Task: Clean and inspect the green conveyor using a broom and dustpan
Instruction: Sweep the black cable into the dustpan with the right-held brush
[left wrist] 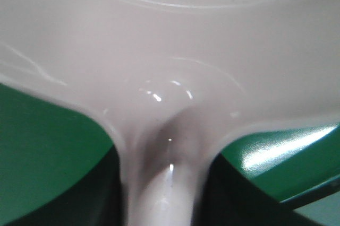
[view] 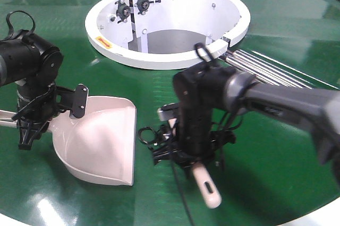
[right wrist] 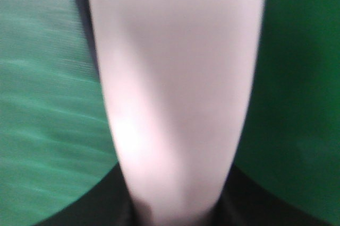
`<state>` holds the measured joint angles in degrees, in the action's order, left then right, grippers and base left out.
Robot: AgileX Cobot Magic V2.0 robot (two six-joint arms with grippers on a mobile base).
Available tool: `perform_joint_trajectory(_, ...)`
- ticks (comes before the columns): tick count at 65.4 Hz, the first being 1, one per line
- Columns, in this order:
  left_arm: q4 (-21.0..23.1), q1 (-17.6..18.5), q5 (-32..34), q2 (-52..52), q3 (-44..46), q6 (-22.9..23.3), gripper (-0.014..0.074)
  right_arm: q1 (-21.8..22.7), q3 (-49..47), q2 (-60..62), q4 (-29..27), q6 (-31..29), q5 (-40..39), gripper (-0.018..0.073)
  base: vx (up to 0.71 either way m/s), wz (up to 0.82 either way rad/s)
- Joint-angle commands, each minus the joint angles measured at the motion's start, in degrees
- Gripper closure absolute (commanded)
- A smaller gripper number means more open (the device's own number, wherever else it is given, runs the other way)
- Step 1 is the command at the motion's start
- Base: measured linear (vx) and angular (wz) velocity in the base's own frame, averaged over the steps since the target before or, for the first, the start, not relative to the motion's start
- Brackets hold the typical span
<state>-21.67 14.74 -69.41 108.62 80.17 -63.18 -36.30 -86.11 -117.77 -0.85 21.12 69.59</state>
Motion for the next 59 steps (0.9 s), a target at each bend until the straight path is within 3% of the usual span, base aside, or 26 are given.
perform_joint_trajectory(1,-1.0,0.3,-2.1,-2.8,1.6,0.6,0.0603,-2.5,-4.9,0.0,-4.5,-0.8,4.5,0.0564,0.0,0.0)
perform_joint_trajectory(17,-1.0,0.3,-2.1,-2.8,1.6,0.6,0.0603,-7.5,-21.0,-5.8,-11.1,-3.0,4.5,0.0564,0.0,0.0)
perform_joint_trajectory(29,-1.0,0.3,-2.1,-2.8,1.6,0.6,0.0603,-8.4,-31.0,-8.2,-14.5,-5.0,4.4,0.0564,0.0,0.0)
perform_joint_trajectory(59,-1.0,0.3,-2.1,-2.8,1.6,0.6,0.0603,-3.6,-31.5,-4.6,-10.7,-4.9,4.4,0.0564,0.0,0.0)
